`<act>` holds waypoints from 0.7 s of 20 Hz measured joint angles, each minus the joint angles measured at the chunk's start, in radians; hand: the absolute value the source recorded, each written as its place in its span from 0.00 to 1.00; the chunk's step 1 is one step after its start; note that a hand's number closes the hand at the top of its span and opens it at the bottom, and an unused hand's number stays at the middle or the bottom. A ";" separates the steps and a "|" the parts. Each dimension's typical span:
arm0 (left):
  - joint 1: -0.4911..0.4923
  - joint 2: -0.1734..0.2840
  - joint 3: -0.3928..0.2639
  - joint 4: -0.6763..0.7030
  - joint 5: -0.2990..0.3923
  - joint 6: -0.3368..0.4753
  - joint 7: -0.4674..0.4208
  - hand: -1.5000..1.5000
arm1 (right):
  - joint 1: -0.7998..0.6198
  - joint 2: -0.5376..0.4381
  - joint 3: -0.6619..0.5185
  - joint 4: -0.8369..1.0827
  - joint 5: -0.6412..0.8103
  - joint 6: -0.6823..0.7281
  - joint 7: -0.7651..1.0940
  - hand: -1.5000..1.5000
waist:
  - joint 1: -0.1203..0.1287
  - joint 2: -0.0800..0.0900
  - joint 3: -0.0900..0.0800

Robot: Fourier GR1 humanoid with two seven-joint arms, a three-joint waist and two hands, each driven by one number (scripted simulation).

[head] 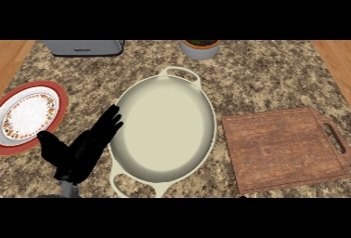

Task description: Pick the can from the cutting board and place it in the pot

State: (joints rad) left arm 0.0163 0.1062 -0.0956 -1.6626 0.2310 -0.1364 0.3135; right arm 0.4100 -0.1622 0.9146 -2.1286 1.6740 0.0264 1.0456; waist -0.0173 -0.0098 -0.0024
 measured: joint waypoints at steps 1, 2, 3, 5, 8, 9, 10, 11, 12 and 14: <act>0.001 0.001 0.000 0.000 -0.002 0.000 -0.002 0.50 | -0.009 -0.002 0.002 -0.008 0.027 0.005 -0.005 1.00 | 0.001 0.000 0.000; -0.002 0.000 -0.001 0.000 -0.003 0.001 0.002 0.50 | -0.018 -0.004 0.005 -0.013 0.052 0.011 -0.011 1.00 | 0.001 0.000 0.000; -0.006 0.001 0.001 0.000 0.000 0.000 0.005 0.50 | -0.033 -0.006 0.007 -0.022 0.072 0.018 -0.021 1.00 | 0.003 0.000 0.000; -0.014 -0.002 -0.002 0.009 0.000 -0.002 0.005 0.50 | -0.060 -0.013 0.014 -0.039 0.099 0.024 -0.037 1.00 | 0.004 0.001 -0.001; -0.028 -0.007 -0.005 0.013 -0.005 0.002 0.007 0.50 | -0.094 -0.024 0.026 -0.051 0.108 0.015 -0.059 1.00 | 0.013 0.004 -0.001; -0.028 -0.007 -0.006 0.015 -0.005 0.001 0.006 0.50 | -0.103 -0.027 0.028 -0.054 0.106 0.012 -0.063 1.00 | 0.016 0.004 -0.001; -0.029 -0.010 -0.009 0.014 -0.006 0.002 0.006 0.50 | -0.110 -0.030 0.030 -0.056 0.106 0.009 -0.069 1.00 | 0.017 0.004 -0.001; -0.027 -0.009 -0.008 0.015 -0.006 -0.001 0.001 0.50 | -0.120 -0.033 0.031 -0.060 0.103 0.006 -0.072 1.00 | 0.021 0.006 -0.001; -0.026 -0.009 -0.012 0.013 -0.008 -0.003 0.001 0.50 | -0.130 -0.037 0.034 -0.063 0.102 0.002 -0.073 1.00 | 0.025 0.006 -0.001; -0.029 -0.008 -0.017 0.010 -0.011 -0.004 0.006 0.50 | -0.150 -0.044 0.038 -0.072 0.094 -0.002 -0.077 1.00 | 0.032 0.009 -0.001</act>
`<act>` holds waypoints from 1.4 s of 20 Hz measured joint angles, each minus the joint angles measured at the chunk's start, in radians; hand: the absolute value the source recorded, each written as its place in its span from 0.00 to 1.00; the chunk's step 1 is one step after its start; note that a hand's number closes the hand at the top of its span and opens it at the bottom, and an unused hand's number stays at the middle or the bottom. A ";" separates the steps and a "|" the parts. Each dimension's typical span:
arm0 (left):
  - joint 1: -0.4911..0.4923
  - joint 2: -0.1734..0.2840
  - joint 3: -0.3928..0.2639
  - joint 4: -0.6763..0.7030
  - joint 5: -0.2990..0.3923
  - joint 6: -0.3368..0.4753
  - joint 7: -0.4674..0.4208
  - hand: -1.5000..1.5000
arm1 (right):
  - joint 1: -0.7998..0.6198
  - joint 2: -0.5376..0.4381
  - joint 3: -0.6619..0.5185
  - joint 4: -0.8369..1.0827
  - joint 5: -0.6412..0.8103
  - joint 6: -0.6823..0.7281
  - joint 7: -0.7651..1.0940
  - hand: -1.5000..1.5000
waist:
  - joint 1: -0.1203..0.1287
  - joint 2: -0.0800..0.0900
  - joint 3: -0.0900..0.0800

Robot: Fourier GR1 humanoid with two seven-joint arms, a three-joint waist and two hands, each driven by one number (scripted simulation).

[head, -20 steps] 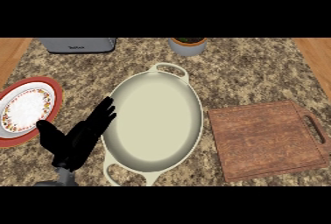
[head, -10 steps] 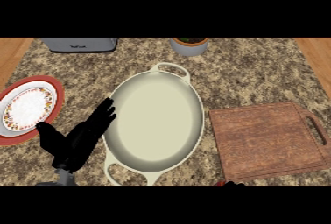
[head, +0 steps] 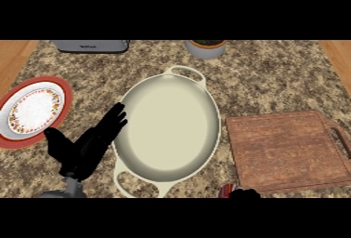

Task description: Pick the can from the cutting board and place it in the pot

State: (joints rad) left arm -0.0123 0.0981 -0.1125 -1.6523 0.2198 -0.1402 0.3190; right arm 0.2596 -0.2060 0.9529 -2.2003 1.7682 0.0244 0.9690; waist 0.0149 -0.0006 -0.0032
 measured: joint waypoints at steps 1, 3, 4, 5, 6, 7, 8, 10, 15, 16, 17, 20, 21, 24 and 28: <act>-0.005 0.000 -0.001 0.001 -0.002 0.001 0.002 0.50 | -0.009 -0.004 0.003 -0.002 -0.005 -0.001 -0.001 1.00 | 0.002 0.002 0.000; -0.010 -0.005 -0.007 0.005 -0.007 0.003 0.000 0.50 | -0.027 -0.009 0.004 -0.017 -0.024 -0.008 -0.002 1.00 | 0.007 0.006 0.000; -0.013 -0.007 -0.010 0.004 -0.007 0.002 0.002 0.50 | -0.035 -0.010 0.005 -0.024 -0.034 -0.008 0.000 1.00 | 0.010 0.007 0.000; -0.009 -0.008 -0.011 0.002 -0.007 0.002 0.002 0.50 | -0.044 -0.011 0.005 -0.030 -0.045 -0.009 0.001 1.00 | 0.015 0.008 0.000; -0.009 -0.007 -0.012 -0.002 -0.004 -0.001 0.003 0.50 | -0.053 -0.009 0.003 -0.040 -0.060 -0.006 0.003 1.00 | 0.020 0.010 0.000; -0.009 -0.009 -0.015 -0.002 -0.007 0.000 0.003 0.50 | -0.063 -0.011 0.000 -0.047 -0.075 -0.004 0.004 1.00 | 0.023 0.011 -0.001; -0.010 -0.012 -0.018 -0.002 -0.009 0.001 0.002 0.50 | -0.073 -0.008 -0.004 -0.057 -0.091 0.000 0.005 1.00 | 0.025 0.012 -0.001; -0.012 -0.013 -0.024 -0.003 -0.009 -0.004 0.002 0.50 | -0.097 -0.007 -0.012 -0.067 -0.131 0.004 0.008 1.00 | 0.034 0.016 -0.001; -0.036 -0.022 -0.036 -0.004 -0.016 0.000 0.014 0.50 | -0.166 -0.009 -0.039 -0.069 -0.260 0.019 0.016 1.00 | 0.051 0.023 -0.001; -0.037 -0.021 -0.038 -0.002 -0.016 -0.002 0.015 0.50 | -0.180 -0.011 -0.046 -0.068 -0.286 0.021 0.018 1.00 | 0.053 0.024 -0.001; -0.031 -0.022 -0.042 -0.007 -0.016 -0.004 0.015 0.50 | -0.196 -0.008 -0.059 -0.066 -0.313 0.022 0.020 1.00 | 0.060 0.025 -0.001; -0.044 -0.022 -0.044 0.001 -0.014 -0.011 0.015 0.50 | -0.300 0.078 -0.133 -0.008 -0.388 0.025 0.034 1.00 | 0.069 0.029 -0.001; -0.048 -0.024 -0.047 0.003 -0.014 -0.012 0.017 0.50 | -0.348 0.105 -0.161 0.023 -0.416 0.023 0.040 1.00 | 0.071 0.029 -0.001; -0.049 -0.025 -0.048 0.006 -0.013 -0.014 0.018 0.50 | -0.498 0.155 -0.249 0.138 -0.508 0.014 0.058 1.00 | 0.077 0.028 0.000; -0.054 -0.024 -0.046 0.016 -0.016 -0.015 0.017 0.50 | -0.707 0.185 -0.371 0.323 -0.648 -0.030 0.056 1.00 | 0.079 0.026 0.001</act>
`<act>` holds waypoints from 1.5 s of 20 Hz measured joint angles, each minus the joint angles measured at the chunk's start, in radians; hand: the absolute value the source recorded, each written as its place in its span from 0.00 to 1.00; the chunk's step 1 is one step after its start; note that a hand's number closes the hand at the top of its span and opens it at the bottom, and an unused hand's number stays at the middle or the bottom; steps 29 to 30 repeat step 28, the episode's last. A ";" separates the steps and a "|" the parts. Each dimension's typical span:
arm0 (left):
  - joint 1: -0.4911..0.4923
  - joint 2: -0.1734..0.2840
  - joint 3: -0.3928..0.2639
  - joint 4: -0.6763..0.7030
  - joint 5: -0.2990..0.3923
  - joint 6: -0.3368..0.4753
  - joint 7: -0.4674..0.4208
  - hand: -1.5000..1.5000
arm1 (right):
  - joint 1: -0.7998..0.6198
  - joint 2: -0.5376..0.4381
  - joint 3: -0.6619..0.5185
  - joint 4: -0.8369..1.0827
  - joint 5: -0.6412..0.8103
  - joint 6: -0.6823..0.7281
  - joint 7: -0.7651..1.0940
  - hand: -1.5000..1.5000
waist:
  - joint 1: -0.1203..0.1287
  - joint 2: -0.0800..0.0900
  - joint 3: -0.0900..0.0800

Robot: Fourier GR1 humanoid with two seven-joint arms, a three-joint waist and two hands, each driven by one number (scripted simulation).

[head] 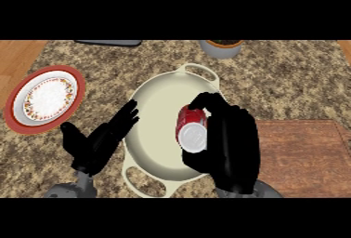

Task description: Pick the can from the cutting board and place it in the pot

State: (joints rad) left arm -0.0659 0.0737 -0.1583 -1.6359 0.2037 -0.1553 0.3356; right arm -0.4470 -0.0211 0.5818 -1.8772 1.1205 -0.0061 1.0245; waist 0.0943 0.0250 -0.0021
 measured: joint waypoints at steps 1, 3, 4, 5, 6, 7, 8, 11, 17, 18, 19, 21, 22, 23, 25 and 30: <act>0.003 0.000 -0.003 0.004 -0.003 -0.003 -0.005 0.50 | -0.048 0.004 -0.021 0.055 -0.033 -0.021 -0.001 1.00 | 0.000 -0.001 0.000; -0.003 -0.007 -0.004 0.011 -0.008 0.004 -0.007 0.50 | -0.134 0.009 -0.049 0.173 -0.090 -0.074 -0.004 1.00 | 0.001 -0.001 0.001; -0.002 -0.004 -0.003 0.015 -0.005 -0.003 -0.012 0.50 | -0.175 0.011 -0.063 0.236 -0.118 -0.091 -0.008 1.00 | 0.003 -0.001 0.000; -0.001 -0.004 -0.001 0.016 -0.002 -0.005 -0.012 0.50 | -0.214 0.013 -0.080 0.300 -0.147 -0.109 -0.014 1.00 | 0.004 0.000 0.001; 0.002 -0.002 -0.003 0.013 -0.003 -0.007 -0.014 0.50 | -0.247 0.015 -0.096 0.353 -0.183 -0.134 -0.016 1.00 | 0.006 -0.001 0.001; -0.002 -0.002 -0.001 0.013 -0.004 -0.005 -0.012 0.50 | -0.278 0.016 -0.104 0.403 -0.215 -0.167 -0.015 1.00 | 0.005 -0.001 0.001; -0.008 -0.001 0.003 0.014 0.000 -0.007 -0.009 0.50 | -0.301 0.016 -0.110 0.448 -0.245 -0.209 -0.020 0.00 | 0.004 -0.001 0.001; -0.019 -0.004 0.001 0.022 0.001 -0.012 -0.013 0.50 | -0.350 0.017 -0.127 0.551 -0.343 -0.336 -0.044 0.00 | 0.013 0.002 0.002; -0.025 -0.013 -0.007 0.034 -0.015 -0.003 -0.014 0.50 | -0.406 0.019 -0.127 0.698 -0.552 -0.594 -0.182 0.00 | 0.018 0.004 0.003; -0.026 -0.011 -0.004 0.031 -0.010 -0.007 -0.012 0.50 | -0.422 0.018 -0.128 0.724 -0.585 -0.628 -0.208 0.00 | 0.020 0.004 0.003; -0.029 -0.015 -0.005 0.035 -0.013 -0.001 -0.012 0.50 | -0.439 0.019 -0.129 0.748 -0.619 -0.659 -0.235 0.00 | 0.017 0.003 0.003; -0.029 -0.019 -0.003 0.031 -0.014 0.004 -0.012 0.50 | -0.455 0.019 -0.124 0.794 -0.673 -0.734 -0.299 0.00 | 0.014 0.002 0.003; -0.023 -0.017 -0.007 0.030 -0.017 0.002 -0.014 0.50 | -0.467 0.018 -0.120 0.822 -0.696 -0.769 -0.328 0.00 | 0.014 0.001 0.003; -0.017 -0.017 -0.008 0.024 -0.017 0.002 -0.012 0.50 | -0.484 0.018 -0.116 0.850 -0.716 -0.798 -0.350 0.00 | 0.011 0.000 0.003; -0.008 -0.020 -0.007 0.021 -0.020 0.009 -0.012 0.50 | -0.518 0.018 -0.107 0.910 -0.738 -0.850 -0.381 0.00 | -0.001 -0.004 0.003; 0.021 -0.010 0.007 0.004 -0.010 0.004 -0.017 0.50 | -0.545 0.017 -0.091 0.990 -0.772 -0.920 -0.414 0.00 | -0.016 -0.009 0.002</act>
